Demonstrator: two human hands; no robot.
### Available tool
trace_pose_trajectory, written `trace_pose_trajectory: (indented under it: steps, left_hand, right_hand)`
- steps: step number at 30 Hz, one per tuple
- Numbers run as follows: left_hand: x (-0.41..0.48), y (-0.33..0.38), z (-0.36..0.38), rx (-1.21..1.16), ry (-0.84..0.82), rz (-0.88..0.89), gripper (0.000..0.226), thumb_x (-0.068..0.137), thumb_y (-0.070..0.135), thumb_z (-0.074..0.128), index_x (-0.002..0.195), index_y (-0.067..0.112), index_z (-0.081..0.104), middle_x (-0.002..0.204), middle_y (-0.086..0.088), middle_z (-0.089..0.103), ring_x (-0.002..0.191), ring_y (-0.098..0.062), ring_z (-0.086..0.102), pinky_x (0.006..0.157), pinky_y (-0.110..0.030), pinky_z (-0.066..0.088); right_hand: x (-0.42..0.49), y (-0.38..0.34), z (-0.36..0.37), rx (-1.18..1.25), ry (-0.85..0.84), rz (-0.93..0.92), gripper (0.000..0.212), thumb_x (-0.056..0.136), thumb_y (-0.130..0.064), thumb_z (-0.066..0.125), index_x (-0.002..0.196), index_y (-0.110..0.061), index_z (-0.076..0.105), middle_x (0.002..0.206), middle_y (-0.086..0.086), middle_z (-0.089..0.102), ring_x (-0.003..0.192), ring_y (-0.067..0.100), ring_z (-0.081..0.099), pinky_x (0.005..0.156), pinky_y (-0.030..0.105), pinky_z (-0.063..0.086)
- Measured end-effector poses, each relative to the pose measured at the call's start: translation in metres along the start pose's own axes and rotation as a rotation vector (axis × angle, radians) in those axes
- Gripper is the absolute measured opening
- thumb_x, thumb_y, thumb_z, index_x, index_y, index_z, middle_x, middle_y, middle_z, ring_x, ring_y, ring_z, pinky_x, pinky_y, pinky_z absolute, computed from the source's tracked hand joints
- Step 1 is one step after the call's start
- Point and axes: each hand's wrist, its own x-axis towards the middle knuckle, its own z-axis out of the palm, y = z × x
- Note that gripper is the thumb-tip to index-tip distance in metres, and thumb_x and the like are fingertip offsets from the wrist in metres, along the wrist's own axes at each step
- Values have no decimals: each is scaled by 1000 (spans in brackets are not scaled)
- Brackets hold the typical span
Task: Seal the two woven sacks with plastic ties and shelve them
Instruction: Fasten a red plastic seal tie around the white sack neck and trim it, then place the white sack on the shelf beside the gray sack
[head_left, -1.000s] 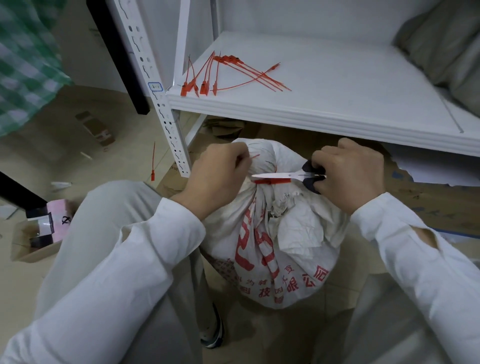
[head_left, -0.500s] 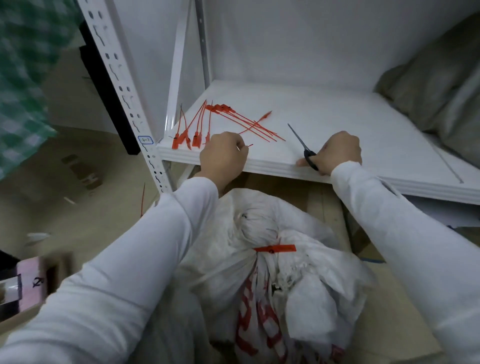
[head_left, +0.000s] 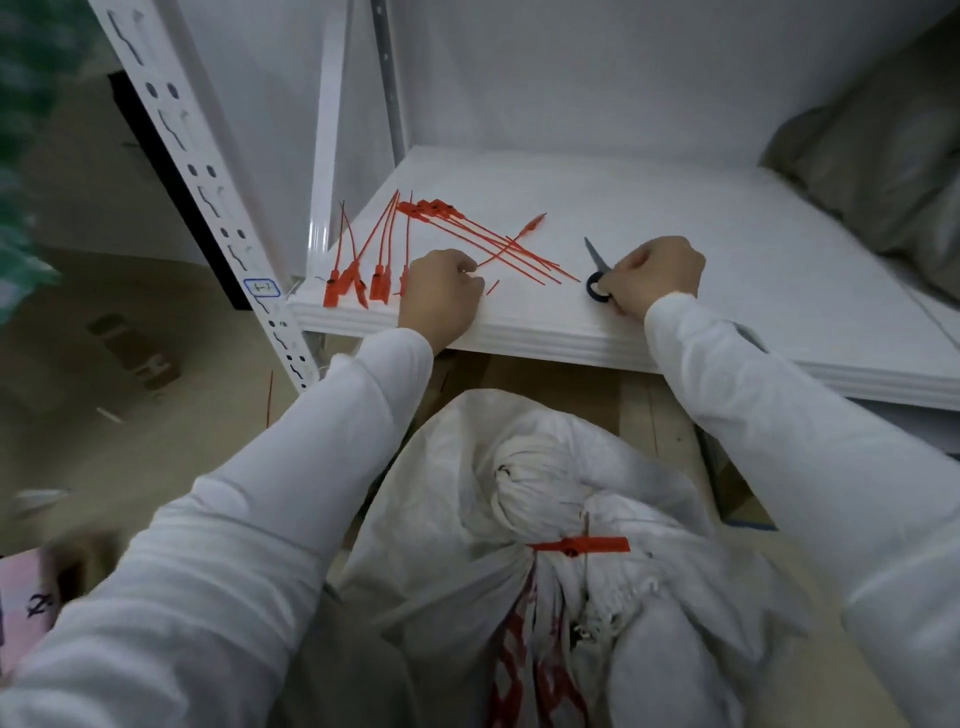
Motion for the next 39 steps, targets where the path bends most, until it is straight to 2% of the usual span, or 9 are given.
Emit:
trace_pose_trajectory:
  steps: [5, 8, 12, 17, 20, 25, 32, 36, 39]
  left_hand:
    - [-41, -2, -22, -15, -156, 40, 25, 95, 11, 57, 118, 14, 65, 121, -3, 61, 105, -21, 57, 97, -29, 48]
    - [-79, -1, -38, 171, -630, 78, 51, 85, 0, 65, 130, 21, 55, 123, 2, 57, 117, -17, 52, 101, -30, 42]
    - [-135, 6, -41, 390, -1123, 166, 96, 71, 12, 84, 147, 30, 28, 130, 13, 49, 118, -7, 43, 100, -24, 33]
    - [-185, -6, -16, 94, -809, 351, 86, 54, 41, 93, 128, 23, 53, 127, 8, 59, 117, -12, 54, 104, -34, 43]
    - [-212, -4, -8, -11, -639, 427, 63, 53, 36, 94, 102, 19, 60, 104, 5, 65, 98, -13, 59, 88, -31, 48]
    - [-235, 15, -22, -200, -500, 336, 70, 53, 23, 94, 112, 20, 56, 102, 8, 64, 97, -10, 61, 79, -19, 51]
    - [-242, 77, -34, -350, -353, 368, 70, 49, 13, 96, 108, 14, 59, 98, 3, 67, 90, -11, 64, 79, -23, 54]
    - [-245, 128, -36, -491, -296, 387, 70, 48, 5, 95, 106, 9, 57, 97, -5, 68, 85, -13, 64, 78, -26, 54]
    - [-246, 170, -43, -550, -233, 463, 70, 47, 5, 95, 104, 7, 56, 93, -3, 66, 80, -10, 61, 75, -26, 52]
  right_hand:
    - [-75, 42, -17, 129, -448, -241, 25, 78, 4, 66, 94, -15, 69, 94, 8, 70, 73, 13, 66, 66, 24, 57]
    - [-115, 82, -28, -33, -653, -268, 48, 76, 3, 72, 119, -13, 60, 117, 3, 62, 107, 17, 61, 98, 34, 50]
    - [-151, 116, -48, -37, -584, -211, 53, 77, -10, 75, 126, -20, 58, 127, -2, 59, 120, 14, 53, 104, 40, 45]
    - [-188, 123, -59, -1, -530, -207, 45, 87, -7, 64, 130, -17, 56, 130, -1, 57, 119, 14, 53, 99, 25, 41]
    - [-208, 126, -66, 14, -497, -179, 38, 91, -3, 57, 127, -14, 58, 126, 1, 59, 116, 17, 56, 93, 23, 42]
    - [-235, 127, -95, 56, -356, -147, 35, 99, -23, 48, 132, -18, 55, 132, 3, 58, 122, 19, 52, 99, 25, 37]
    - [-272, 119, -153, 39, -28, -254, 92, 78, -68, 51, 152, -21, 21, 158, 3, 21, 146, 20, 14, 118, 46, 18]
    - [-286, 129, -186, 135, 35, -178, 134, 54, -66, 74, 153, -22, -4, 161, -3, -8, 148, 14, -4, 121, 39, 7]
    - [-305, 144, -198, 153, -74, -107, 157, 31, -68, 86, 148, -38, -14, 160, -10, -1, 147, 13, 5, 119, 43, 16]
